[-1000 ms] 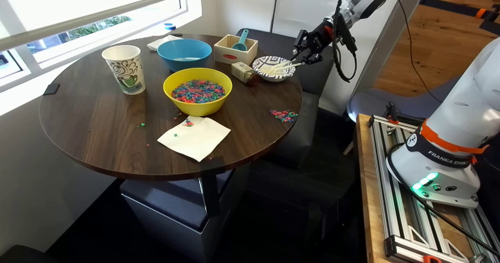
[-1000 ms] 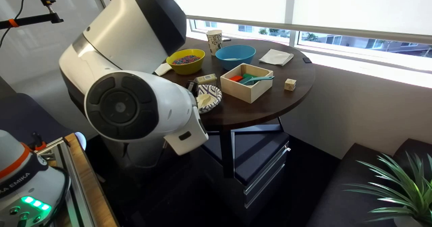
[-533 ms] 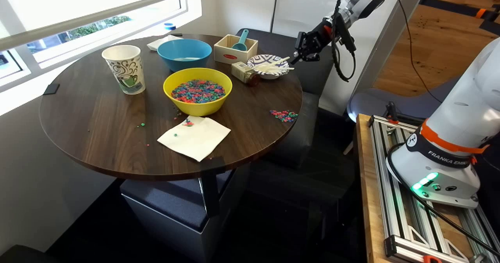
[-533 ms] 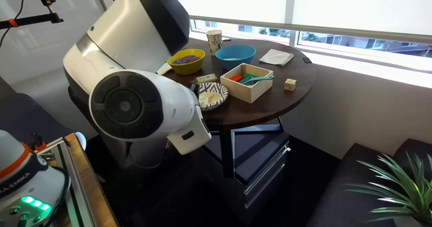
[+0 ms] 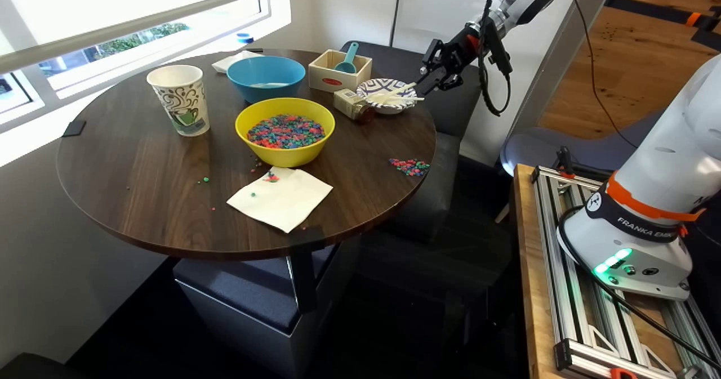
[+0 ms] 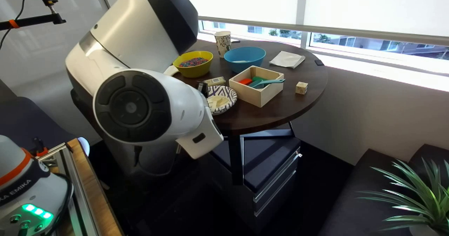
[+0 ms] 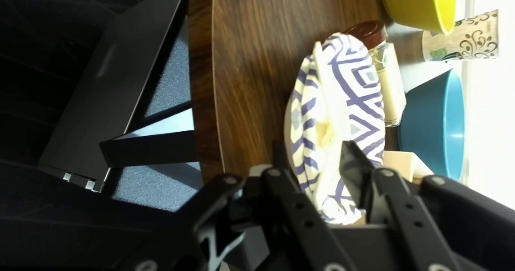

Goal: Put the spoon inside the yellow bowl

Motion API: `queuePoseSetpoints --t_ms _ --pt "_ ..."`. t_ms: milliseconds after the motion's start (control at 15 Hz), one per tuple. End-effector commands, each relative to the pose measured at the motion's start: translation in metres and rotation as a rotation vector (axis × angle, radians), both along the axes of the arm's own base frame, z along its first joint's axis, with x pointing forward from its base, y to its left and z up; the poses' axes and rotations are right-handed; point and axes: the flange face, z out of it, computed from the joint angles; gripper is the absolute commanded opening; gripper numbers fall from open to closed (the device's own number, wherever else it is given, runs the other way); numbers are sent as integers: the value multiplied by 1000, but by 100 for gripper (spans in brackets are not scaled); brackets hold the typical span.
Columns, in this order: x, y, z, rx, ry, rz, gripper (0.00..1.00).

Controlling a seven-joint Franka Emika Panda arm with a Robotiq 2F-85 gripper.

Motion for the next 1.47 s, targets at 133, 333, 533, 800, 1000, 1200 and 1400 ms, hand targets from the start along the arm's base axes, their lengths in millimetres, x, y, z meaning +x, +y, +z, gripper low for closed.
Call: queuePoseSetpoints --t_ms 133,333,533,800,1000,1200,1400 --pt "-1 -7 5 -19 -48 -51 85" --pt "4 -7 11 -25 -69 -72 100" --pt "9 -5 12 -38 -87 -86 100" --pt "8 -8 12 -28 -65 -67 100" --pt "9 -8 10 -30 -87 -69 100" --pt "12 -7 5 -35 -151 -47 100" --pt "18 -6 4 -46 -204 -46 100"
